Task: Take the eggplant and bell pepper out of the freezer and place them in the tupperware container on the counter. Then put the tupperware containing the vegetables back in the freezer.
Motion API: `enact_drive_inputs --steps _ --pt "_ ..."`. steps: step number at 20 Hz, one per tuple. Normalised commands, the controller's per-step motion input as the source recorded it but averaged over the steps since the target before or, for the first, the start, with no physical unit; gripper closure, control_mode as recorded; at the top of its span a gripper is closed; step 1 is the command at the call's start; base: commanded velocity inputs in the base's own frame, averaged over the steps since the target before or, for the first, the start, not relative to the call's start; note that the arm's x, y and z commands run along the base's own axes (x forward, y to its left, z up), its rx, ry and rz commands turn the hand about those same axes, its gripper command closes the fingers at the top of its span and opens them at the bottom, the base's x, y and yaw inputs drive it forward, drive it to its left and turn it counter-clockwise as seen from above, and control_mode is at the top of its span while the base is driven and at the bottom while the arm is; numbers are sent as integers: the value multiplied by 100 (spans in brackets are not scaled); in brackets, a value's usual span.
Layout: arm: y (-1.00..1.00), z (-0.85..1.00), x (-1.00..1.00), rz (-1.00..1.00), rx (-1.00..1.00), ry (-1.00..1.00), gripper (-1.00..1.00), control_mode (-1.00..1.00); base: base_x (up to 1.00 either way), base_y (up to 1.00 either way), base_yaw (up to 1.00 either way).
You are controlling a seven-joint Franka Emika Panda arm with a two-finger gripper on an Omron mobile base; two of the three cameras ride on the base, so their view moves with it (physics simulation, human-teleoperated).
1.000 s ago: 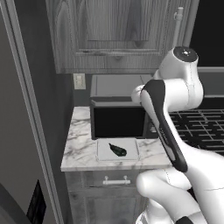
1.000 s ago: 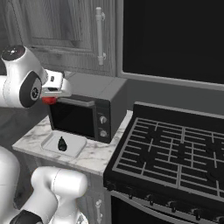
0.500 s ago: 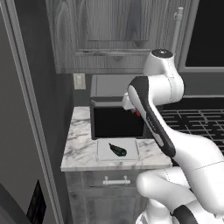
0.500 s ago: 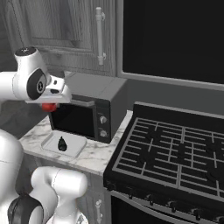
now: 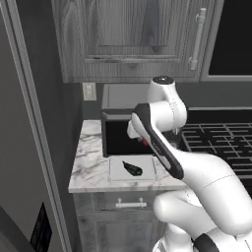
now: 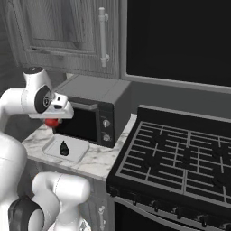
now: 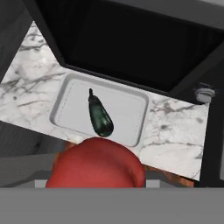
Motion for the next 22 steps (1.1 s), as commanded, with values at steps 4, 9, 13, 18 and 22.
enact_drive_inputs --steps 4,9,13,18,22 --pt "15 -68 18 0 0 2 100 -100 0 0 0" --pt "15 -63 29 0 0 1 100 -100 0 0 0" --pt "14 -52 15 0 0 4 100 -100 0 0 0" --pt "20 -40 2 0 -1 10 100 -100 0 0 0" --pt "19 -6 0 0 0 8 100 -100 0 0 0"
